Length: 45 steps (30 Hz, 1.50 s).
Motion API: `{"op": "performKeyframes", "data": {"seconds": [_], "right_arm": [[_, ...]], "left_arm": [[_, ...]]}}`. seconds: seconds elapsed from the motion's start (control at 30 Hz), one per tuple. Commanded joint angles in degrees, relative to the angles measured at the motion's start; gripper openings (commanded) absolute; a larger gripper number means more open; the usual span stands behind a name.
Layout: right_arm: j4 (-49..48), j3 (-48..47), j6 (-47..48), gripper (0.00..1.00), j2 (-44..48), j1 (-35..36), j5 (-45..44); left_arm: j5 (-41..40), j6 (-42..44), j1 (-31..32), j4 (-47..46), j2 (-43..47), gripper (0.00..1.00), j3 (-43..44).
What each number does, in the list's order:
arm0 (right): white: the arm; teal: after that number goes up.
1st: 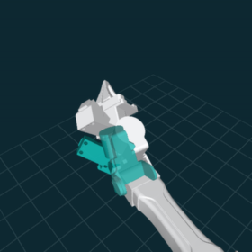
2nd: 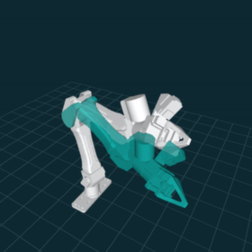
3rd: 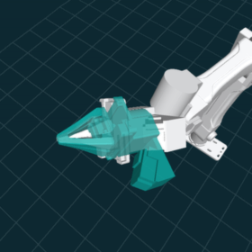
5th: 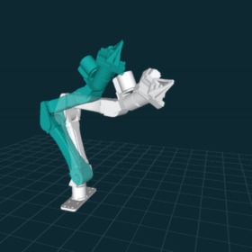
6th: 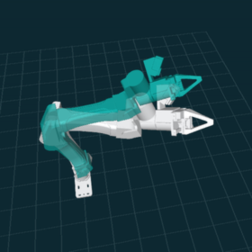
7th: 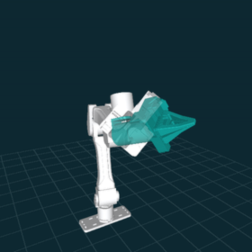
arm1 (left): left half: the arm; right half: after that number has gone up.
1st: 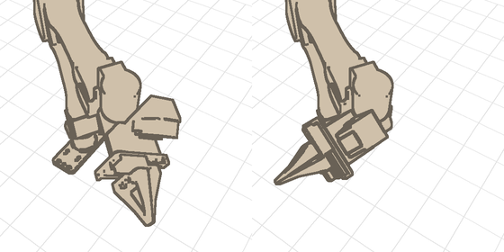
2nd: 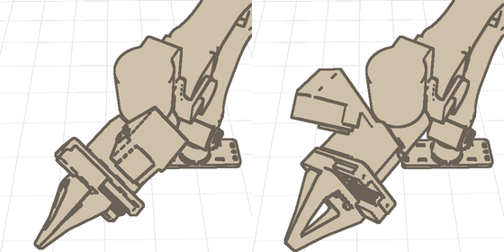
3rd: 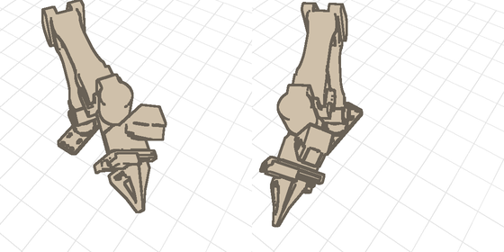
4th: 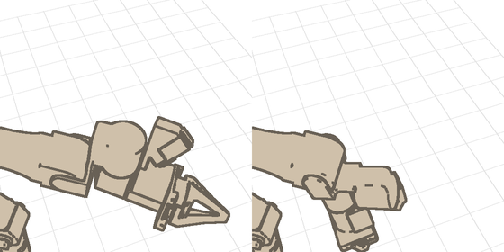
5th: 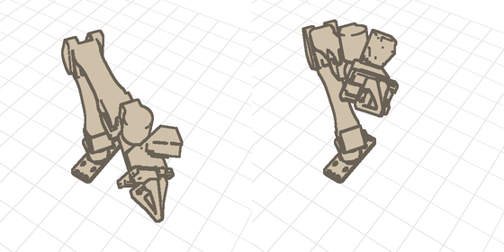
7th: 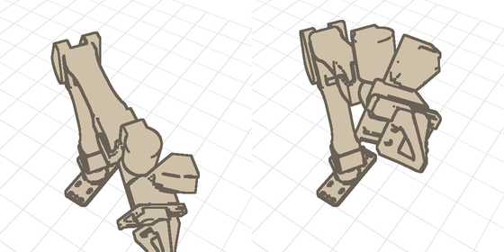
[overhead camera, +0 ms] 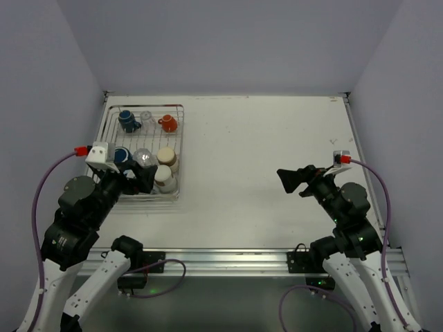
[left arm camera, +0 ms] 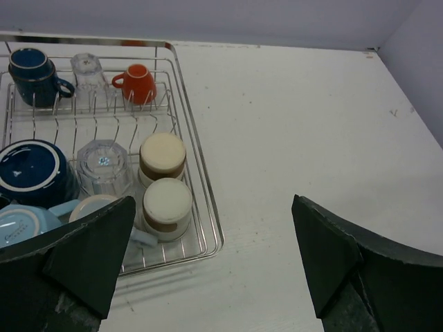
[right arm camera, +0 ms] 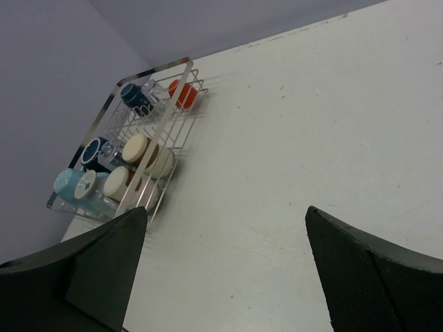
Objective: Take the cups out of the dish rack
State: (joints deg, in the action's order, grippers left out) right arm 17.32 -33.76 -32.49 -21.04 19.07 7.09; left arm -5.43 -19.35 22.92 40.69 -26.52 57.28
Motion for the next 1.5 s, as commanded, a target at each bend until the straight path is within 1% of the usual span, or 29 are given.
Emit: {"op": "performKeyframes", "data": {"seconds": [0.0, 0.07, 0.1, 0.37, 0.4, 0.47, 0.5, 0.6, 0.67, 0.77, 0.8, 0.93, 0.97, 1.1, 1.13, 1.27, 1.37, 1.47], "right_arm": [[-1.32, -0.79, 0.85, 0.99, -0.14, -0.26, 1.34], [-1.68, -0.35, 0.85, 0.99, -0.06, -0.17, 1.61], [-1.85, -0.17, 0.76, 0.99, -0.06, -0.17, 1.7], [-7.03, 1.94, -2.57, 0.99, -1.9, -0.17, 6.09], [-7.21, 2.03, -2.75, 0.98, -2.34, -0.17, 6.96], [-7.65, 2.38, -3.1, 0.98, -3.31, -0.17, 7.58], [-7.83, 2.73, -3.11, 0.98, -3.66, -0.26, 8.28], [-9.49, 3.96, -3.19, 0.97, -4.89, -0.26, 8.9], [-11.69, 4.75, -3.28, 0.97, -6.03, -0.17, 9.43], [-12.31, 5.28, -2.49, 0.96, -8.31, -0.17, 10.22], [-12.4, 5.37, -2.06, 0.96, -8.93, -0.09, 10.4], [-13.8, 6.33, -1.53, 0.96, -10.6, -0.09, 11.98], [-13.89, 6.51, -1.35, 0.96, -10.86, -0.09, 12.41], [-14.25, 7.21, -0.73, 0.95, -11.04, -0.09, 13.12], [-14.25, 7.3, -0.47, 0.95, -10.96, -0.17, 13.12], [-14.33, 7.74, -0.29, 0.95, -10.52, -0.17, 13.56], [-14.68, 8.01, -0.38, 0.95, -10.25, -0.09, 14.09], [-14.77, 8.01, -0.38, 0.95, -10.25, -0.09, 14.7]], "left_arm": [[-3.25, -0.5, -0.24, 2.63, -2.04, 1.0, 0.38], [-5.98, -1.9, -0.33, 4.04, -2.74, 1.0, 0.9], [-8.87, -2.44, -0.33, 4.66, -2.92, 1.0, 1.6], [-18.55, -8.41, -0.33, 9.23, -4.67, 1.0, 2.23], [-21.17, -9.2, -0.33, 9.84, -5.03, 1.0, 2.05], [-23.91, -10.08, -0.33, 11.6, -6.17, 1.0, 1.7], [-26.8, -10.52, -0.33, 11.87, -6.69, 1.0, 1.0], [-31.46, -11.5, -0.33, 12.83, -9.33, 0.99, 0.47], [-32.27, -11.41, -0.33, 10.83, -11.35, 0.99, -0.14], [-32.97, -11.49, -0.33, 8.71, -14.95, 0.98, -1.37], [-34.54, -12.37, -0.33, 8.1, -15.83, 0.98, -2.51], [-36.58, -14.65, -0.42, 3.62, -20.13, 0.98, -6.47], [-36.41, -15.53, -0.42, 3.18, -20.58, 0.98, -6.91], [-29.83, -17.99, -0.42, -1.74, -21.64, 0.94, -9.28], [-29.46, -18.35, -0.33, -2.19, -22.68, 0.94, -9.29], [-30.34, -19.84, -0.33, -1.4, -25.07, 0.94, -9.46], [-32.1, -20.11, -0.68, -3.41, -25.42, 0.93, -11.65], [-31.04, -20.28, -1.91, -4.74, -26.91, 0.93, -13.33]]}}
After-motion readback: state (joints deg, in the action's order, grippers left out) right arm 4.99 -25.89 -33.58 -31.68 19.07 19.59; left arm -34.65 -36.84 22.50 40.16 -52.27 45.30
